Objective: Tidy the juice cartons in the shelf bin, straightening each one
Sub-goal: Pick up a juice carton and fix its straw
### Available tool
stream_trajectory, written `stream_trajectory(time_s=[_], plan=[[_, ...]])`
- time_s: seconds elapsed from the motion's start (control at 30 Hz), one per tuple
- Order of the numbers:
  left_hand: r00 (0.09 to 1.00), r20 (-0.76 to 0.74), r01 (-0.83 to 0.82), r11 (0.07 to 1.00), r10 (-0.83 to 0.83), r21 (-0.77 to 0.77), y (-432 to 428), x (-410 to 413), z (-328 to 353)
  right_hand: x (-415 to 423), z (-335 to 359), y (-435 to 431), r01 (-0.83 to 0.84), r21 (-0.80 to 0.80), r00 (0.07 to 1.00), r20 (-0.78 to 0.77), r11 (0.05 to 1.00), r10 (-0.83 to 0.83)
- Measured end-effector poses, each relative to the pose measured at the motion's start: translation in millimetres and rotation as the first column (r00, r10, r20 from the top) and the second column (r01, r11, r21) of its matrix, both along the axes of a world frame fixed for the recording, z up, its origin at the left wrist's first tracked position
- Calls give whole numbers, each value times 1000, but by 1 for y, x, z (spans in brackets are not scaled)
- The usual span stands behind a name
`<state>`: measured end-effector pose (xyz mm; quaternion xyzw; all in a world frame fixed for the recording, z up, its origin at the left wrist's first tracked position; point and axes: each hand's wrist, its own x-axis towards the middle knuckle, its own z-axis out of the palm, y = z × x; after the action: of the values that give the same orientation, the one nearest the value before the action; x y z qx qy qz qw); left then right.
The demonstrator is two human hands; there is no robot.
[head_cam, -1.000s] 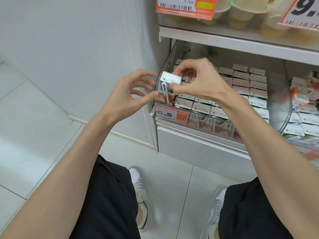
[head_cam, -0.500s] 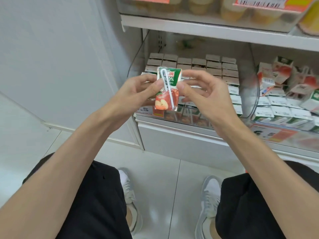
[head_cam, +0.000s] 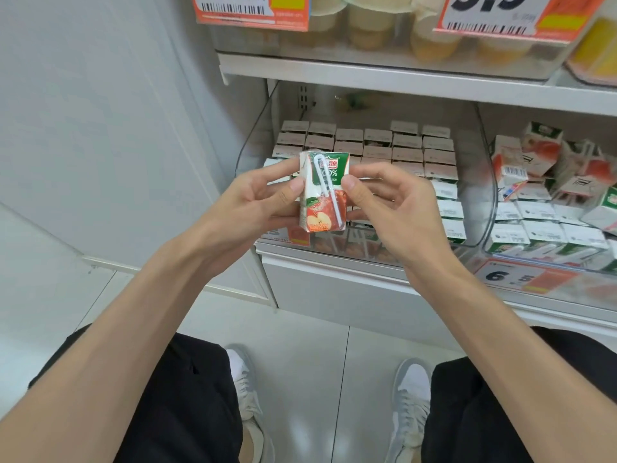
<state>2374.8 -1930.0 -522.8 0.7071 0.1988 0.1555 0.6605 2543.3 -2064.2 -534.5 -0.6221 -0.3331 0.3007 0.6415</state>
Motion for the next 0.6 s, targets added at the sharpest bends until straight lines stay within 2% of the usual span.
stream_trajectory(time_s=[0.3, 0.37, 0.47, 0.6], plan=[[1000, -27, -9, 1000, 8, -25, 4, 7, 1, -12, 4, 11, -152, -68, 986, 56, 986, 156], [999, -33, -28, 999, 28, -20, 4, 7, 3, -10, 5, 10, -143, -61, 987, 58, 988, 147], [999, -27, -46, 998, 45, -47, 2, 9, 4, -7, 3, 8, -68, -34, 997, -22, 997, 67], [999, -17, -52, 985, 50, -163, -5, 10, 0, -3, -1, 2, -51, 6, 997, -61, 999, 52]])
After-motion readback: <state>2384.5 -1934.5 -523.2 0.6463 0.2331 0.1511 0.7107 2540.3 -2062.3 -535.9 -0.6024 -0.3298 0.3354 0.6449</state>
